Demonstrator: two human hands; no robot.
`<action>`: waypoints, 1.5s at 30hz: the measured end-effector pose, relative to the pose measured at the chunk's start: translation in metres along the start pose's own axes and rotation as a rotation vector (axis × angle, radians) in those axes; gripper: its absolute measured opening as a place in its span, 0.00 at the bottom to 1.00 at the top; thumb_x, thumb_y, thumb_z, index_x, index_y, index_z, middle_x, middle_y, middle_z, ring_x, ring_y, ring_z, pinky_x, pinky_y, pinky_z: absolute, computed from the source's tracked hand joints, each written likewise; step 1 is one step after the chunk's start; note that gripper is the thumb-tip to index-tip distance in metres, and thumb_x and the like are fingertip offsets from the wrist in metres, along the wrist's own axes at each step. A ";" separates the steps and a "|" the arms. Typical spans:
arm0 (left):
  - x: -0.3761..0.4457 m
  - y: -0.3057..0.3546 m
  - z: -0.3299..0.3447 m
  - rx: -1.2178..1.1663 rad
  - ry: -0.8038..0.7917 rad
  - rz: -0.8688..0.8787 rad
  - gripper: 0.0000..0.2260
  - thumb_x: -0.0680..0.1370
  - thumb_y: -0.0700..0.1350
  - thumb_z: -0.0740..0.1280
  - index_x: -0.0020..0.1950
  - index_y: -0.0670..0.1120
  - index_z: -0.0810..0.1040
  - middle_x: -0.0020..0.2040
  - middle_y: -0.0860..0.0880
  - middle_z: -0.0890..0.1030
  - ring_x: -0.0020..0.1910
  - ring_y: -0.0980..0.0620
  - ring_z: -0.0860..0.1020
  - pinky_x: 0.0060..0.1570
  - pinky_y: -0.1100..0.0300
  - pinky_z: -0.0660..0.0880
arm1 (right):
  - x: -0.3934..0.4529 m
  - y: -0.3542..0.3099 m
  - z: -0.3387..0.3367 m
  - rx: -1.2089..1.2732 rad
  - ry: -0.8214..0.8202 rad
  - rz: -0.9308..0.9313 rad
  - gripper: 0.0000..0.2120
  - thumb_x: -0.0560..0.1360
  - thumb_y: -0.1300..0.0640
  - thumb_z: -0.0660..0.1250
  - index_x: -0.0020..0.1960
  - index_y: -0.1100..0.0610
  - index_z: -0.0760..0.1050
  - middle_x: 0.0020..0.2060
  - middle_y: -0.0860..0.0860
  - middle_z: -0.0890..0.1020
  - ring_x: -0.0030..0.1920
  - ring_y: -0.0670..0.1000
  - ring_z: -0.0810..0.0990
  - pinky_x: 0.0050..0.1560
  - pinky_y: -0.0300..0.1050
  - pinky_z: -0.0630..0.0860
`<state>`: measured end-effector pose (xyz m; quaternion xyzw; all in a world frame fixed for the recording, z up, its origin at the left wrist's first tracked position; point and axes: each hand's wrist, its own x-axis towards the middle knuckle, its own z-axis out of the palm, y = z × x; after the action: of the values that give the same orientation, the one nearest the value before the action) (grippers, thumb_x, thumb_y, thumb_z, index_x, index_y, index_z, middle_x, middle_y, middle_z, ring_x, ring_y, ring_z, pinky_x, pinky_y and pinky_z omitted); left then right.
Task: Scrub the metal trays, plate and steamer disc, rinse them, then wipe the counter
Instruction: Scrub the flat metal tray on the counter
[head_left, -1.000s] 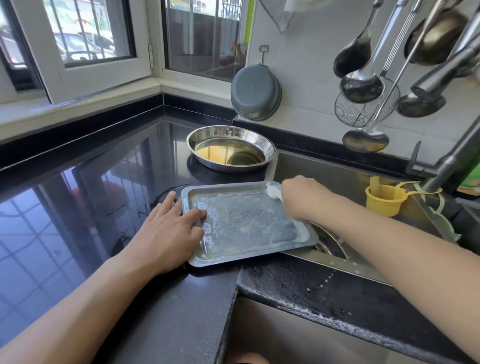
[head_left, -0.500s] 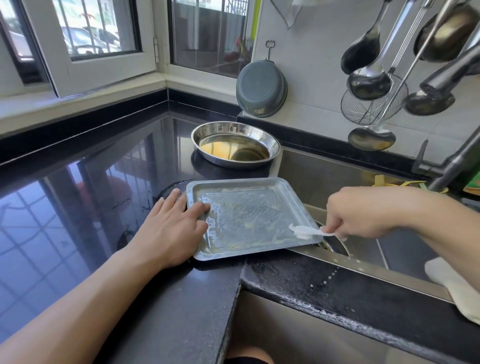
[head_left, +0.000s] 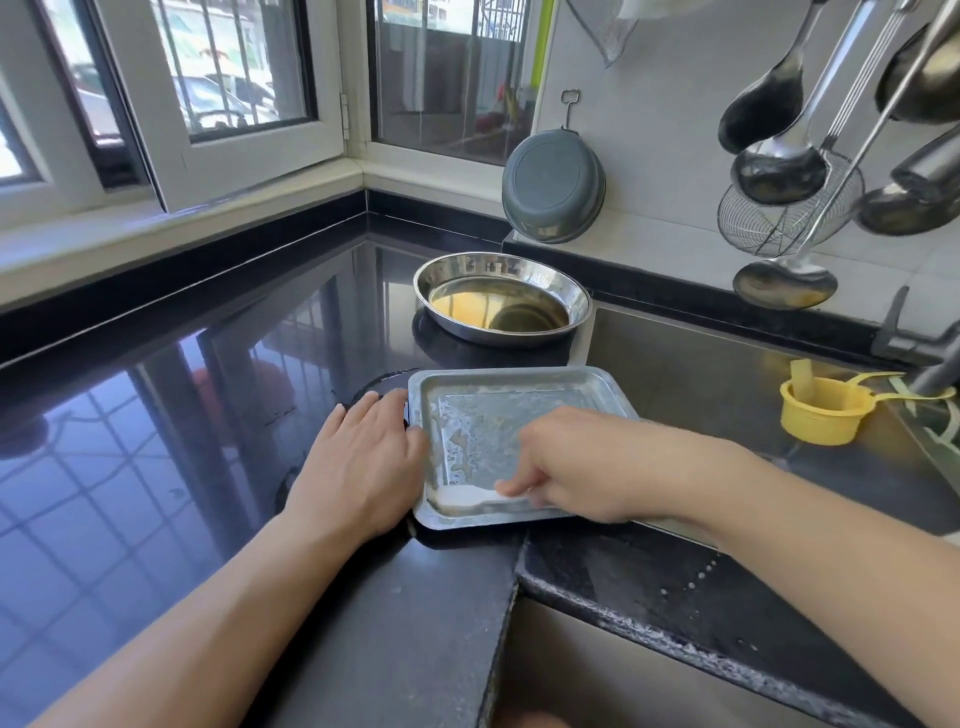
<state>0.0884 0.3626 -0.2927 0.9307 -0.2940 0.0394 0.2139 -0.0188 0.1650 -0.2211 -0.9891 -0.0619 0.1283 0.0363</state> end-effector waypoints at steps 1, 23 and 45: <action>0.001 -0.002 0.002 0.001 0.013 -0.015 0.13 0.84 0.46 0.53 0.63 0.47 0.73 0.62 0.50 0.77 0.66 0.48 0.71 0.67 0.52 0.63 | -0.001 0.002 -0.002 0.005 0.013 0.020 0.13 0.83 0.55 0.65 0.65 0.46 0.81 0.35 0.41 0.73 0.38 0.42 0.69 0.38 0.31 0.63; -0.002 0.000 0.001 0.056 -0.024 0.012 0.20 0.77 0.58 0.54 0.62 0.50 0.73 0.66 0.54 0.74 0.70 0.52 0.66 0.76 0.49 0.56 | 0.082 -0.043 -0.029 -0.032 0.221 0.271 0.24 0.77 0.65 0.63 0.68 0.48 0.78 0.56 0.52 0.79 0.48 0.57 0.80 0.45 0.48 0.76; 0.001 0.012 -0.011 0.012 -0.060 -0.087 0.11 0.76 0.51 0.66 0.48 0.45 0.73 0.49 0.50 0.75 0.55 0.46 0.73 0.55 0.53 0.69 | -0.082 0.105 0.014 0.239 0.431 0.789 0.19 0.81 0.61 0.61 0.62 0.43 0.82 0.48 0.51 0.82 0.40 0.54 0.80 0.36 0.47 0.76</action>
<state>0.0829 0.3577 -0.2782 0.9446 -0.2595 0.0041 0.2009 -0.0888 0.0511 -0.2231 -0.9301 0.3434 -0.0697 0.1105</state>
